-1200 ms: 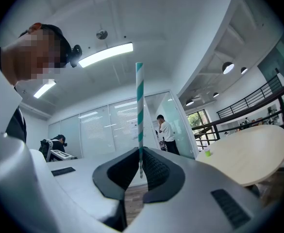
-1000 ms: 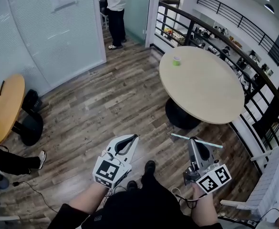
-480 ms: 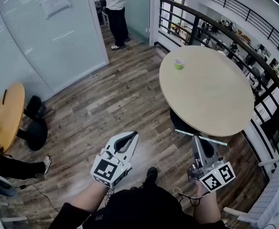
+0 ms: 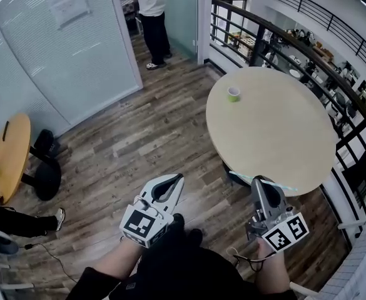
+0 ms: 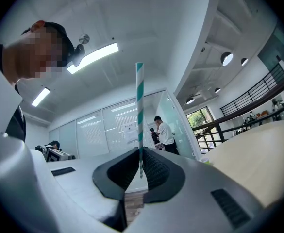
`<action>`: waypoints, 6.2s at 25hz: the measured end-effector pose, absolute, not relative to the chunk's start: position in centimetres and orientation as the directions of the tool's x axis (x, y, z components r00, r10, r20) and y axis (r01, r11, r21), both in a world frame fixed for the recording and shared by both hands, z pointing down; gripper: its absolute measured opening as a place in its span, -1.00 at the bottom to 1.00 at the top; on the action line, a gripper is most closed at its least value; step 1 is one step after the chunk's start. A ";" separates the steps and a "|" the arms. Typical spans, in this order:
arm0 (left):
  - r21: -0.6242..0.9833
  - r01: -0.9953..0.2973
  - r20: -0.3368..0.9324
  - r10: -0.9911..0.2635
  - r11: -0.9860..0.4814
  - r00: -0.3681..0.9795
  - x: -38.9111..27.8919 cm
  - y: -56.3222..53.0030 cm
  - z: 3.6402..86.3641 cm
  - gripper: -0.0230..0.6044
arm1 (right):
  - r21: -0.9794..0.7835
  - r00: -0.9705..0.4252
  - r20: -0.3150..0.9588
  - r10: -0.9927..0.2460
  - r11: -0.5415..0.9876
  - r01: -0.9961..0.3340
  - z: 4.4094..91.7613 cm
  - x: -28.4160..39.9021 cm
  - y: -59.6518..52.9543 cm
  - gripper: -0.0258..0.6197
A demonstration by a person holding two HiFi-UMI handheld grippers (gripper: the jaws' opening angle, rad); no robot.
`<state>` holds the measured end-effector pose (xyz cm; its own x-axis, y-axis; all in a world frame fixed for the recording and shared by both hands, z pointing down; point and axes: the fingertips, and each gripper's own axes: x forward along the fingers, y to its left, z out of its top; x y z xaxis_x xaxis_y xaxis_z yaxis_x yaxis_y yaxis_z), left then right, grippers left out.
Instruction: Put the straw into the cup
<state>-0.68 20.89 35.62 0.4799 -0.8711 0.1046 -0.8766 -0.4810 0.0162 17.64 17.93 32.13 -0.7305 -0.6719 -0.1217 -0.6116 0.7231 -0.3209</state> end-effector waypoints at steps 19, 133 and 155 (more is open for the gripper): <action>0.035 -0.837 0.061 -0.835 -0.546 0.547 -5.5 2.0 36.5 -0.91 | -0.309 -0.688 -0.068 -0.723 0.671 -0.674 33.1 12.2 1.3 -0.81; 0.156 -0.720 0.253 -0.677 -0.676 0.691 -1.6 -32.5 51.9 -0.91 | -0.356 -0.412 0.490 -0.769 0.254 -0.899 63.7 11.1 -42.0 -0.38; 0.135 -0.666 0.149 -0.649 -0.734 0.746 -3.3 -24.5 42.5 -0.91 | -0.331 -0.473 0.233 -0.850 0.388 -0.860 46.0 9.7 -28.8 -0.58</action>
